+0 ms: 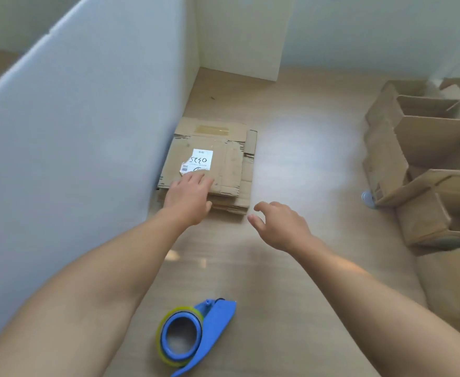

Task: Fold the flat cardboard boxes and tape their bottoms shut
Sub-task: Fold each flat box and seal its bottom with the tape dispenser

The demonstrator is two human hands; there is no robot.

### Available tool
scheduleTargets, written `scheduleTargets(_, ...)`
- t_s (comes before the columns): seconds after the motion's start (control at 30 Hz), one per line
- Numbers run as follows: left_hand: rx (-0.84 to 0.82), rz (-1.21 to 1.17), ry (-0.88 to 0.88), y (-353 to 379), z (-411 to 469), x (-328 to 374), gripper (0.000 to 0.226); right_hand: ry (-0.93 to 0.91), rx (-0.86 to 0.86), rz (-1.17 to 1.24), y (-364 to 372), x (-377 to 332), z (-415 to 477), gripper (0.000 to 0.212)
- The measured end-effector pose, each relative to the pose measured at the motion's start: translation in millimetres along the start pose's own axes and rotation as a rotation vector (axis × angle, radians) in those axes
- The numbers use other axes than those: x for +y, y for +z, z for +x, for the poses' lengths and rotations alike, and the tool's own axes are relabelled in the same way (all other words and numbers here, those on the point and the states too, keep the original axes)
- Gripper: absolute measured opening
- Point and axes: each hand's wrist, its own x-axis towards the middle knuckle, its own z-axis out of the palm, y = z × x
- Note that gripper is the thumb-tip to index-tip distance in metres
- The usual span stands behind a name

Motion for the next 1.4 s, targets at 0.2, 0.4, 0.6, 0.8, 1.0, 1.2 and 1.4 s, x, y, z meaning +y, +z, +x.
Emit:
scheduleTargets(0.2, 0.034, -0.021, 0.075, 23.9, 33.4, -10.3, 0.057, 0.061, 0.012, 0.117, 15.0, 10.6, 1.9, 0.046)
scheduleTargets(0.4, 0.092, 0.068, 0.161, 20.8, 42.1, -14.4, 0.034, 0.071, 0.024, 0.194, 19.8, 22.1, -3.7, 0.046)
scheduleTargets(0.6, 0.421, -0.323, 0.027, -46.4, 10.3, 6.3, 0.035, 0.031, 0.105, 0.474, 3.5, 23.7, -28.7, 0.045)
scheduleTargets(0.8, 0.596, -0.631, -0.050, -99.7, -75.2, 42.7, 0.014, 0.078, 0.249, 0.806, -26.6, 41.2, -73.1, 0.053)
scheduleTargets(1.0, 0.375, -1.122, -0.105, -78.4, -169.2, 96.7, 0.019, 0.123, 0.364, 1.186, -31.5, 95.5, -137.9, 0.076)
scheduleTargets(1.2, 0.258, -1.296, -0.136, -26.7, -244.1, 148.9, 0.027, -0.030, 0.377, 1.373, 1.5, 131.0, -221.9, 0.037)
scheduleTargets(1.4, 0.195, -1.280, -0.245, 20.3, -284.5, 187.7, 0.058, -0.054, 0.372, 1.273, 50.5, 154.0, -280.1, 0.044)
